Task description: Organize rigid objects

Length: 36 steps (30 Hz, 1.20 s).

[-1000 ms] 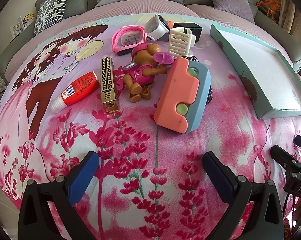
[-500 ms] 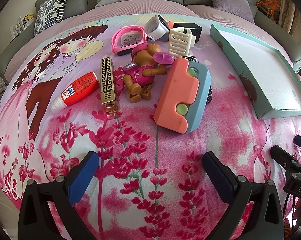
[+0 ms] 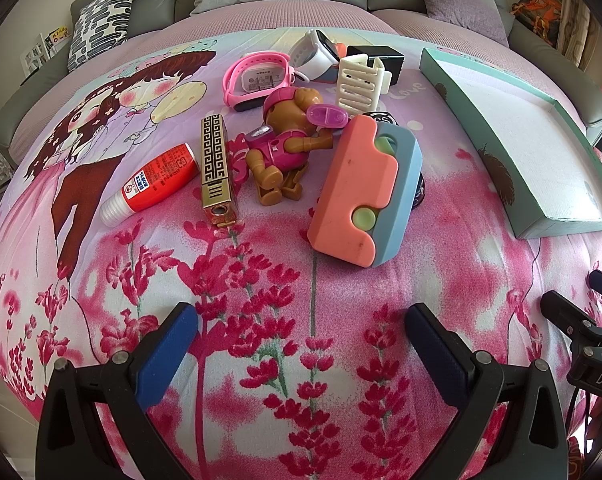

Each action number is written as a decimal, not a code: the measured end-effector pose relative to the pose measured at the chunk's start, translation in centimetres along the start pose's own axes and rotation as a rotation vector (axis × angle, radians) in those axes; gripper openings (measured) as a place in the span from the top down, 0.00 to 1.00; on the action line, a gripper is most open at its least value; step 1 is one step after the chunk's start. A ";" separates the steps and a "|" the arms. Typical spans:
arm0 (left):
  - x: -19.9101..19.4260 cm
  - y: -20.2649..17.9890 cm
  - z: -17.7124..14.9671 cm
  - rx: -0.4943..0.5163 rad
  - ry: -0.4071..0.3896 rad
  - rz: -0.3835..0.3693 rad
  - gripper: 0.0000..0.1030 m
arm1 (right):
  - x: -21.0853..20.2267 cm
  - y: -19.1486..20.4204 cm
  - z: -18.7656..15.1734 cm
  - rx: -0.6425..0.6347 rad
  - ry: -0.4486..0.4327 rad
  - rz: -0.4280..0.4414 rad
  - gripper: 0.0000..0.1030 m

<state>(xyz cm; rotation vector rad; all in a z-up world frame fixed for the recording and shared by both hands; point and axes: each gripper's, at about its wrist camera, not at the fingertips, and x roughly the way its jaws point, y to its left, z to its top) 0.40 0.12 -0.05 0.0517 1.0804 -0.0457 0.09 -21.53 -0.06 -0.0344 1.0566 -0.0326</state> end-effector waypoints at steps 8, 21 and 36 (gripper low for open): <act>0.0 0.0 0.0 0.000 0.000 0.000 0.00 | 0.0 0.0 0.0 0.000 -0.001 0.000 0.00; 0.0 0.0 0.0 0.000 -0.001 0.000 0.00 | 0.0 0.0 -0.1 -0.001 -0.002 0.000 0.00; 0.3 -0.1 0.5 0.011 0.009 0.000 0.00 | -0.2 0.2 0.1 -0.002 -0.002 0.001 0.00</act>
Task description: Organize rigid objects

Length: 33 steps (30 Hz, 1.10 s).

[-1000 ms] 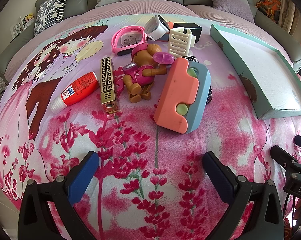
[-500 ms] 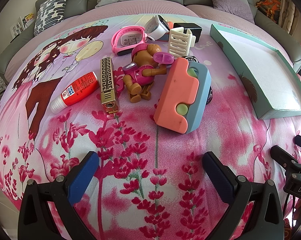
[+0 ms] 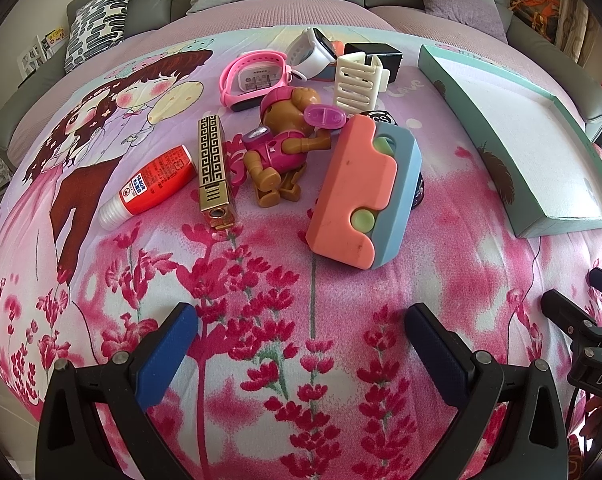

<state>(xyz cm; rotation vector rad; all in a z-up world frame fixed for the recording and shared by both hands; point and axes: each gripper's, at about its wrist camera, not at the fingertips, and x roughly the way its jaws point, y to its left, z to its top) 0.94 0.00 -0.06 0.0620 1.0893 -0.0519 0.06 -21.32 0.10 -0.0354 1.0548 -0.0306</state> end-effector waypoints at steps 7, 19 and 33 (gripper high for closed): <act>-0.1 1.3 1.7 -0.036 0.051 -0.075 0.00 | -2.6 0.6 1.4 -0.027 -0.069 0.060 0.00; -5.0 9.6 6.2 -0.117 -0.048 -0.047 0.00 | -7.0 8.8 7.1 -0.154 -0.142 0.181 0.00; -0.7 11.8 6.0 -0.042 0.014 0.004 0.00 | -2.9 15.7 6.8 -0.264 -0.041 0.183 0.00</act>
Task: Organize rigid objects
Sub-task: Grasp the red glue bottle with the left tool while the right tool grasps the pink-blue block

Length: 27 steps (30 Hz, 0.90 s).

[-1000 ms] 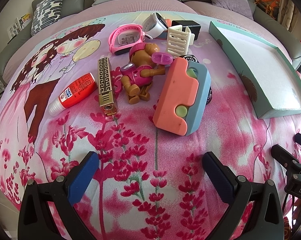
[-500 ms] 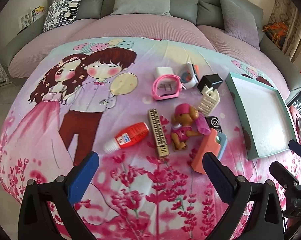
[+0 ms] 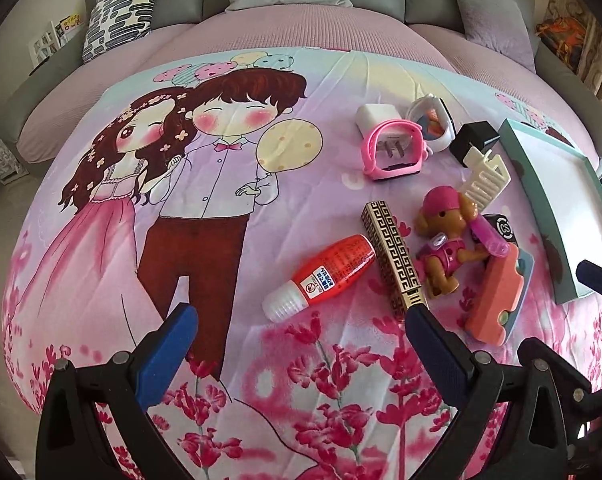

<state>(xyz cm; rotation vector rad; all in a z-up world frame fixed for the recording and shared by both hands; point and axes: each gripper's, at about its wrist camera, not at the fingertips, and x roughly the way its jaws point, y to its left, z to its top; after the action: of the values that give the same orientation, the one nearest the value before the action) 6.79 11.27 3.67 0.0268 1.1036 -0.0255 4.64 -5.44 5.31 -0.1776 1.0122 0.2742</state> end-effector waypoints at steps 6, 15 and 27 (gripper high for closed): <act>2.0 -0.4 0.8 0.053 0.012 0.026 0.01 | 1.5 1.2 0.5 -0.017 0.030 -0.021 0.01; 3.4 -0.5 1.2 0.070 0.027 -0.007 0.26 | 3.0 2.2 0.9 -0.030 0.076 -0.064 0.26; 2.7 -1.0 1.4 0.067 0.013 -0.054 0.68 | 2.5 1.3 0.7 -0.011 0.075 -0.043 0.53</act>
<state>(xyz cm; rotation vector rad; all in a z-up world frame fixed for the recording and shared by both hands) 9.23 10.22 1.92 0.0575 1.1160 -0.1111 6.07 -3.60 3.55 -0.2210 1.0803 0.2351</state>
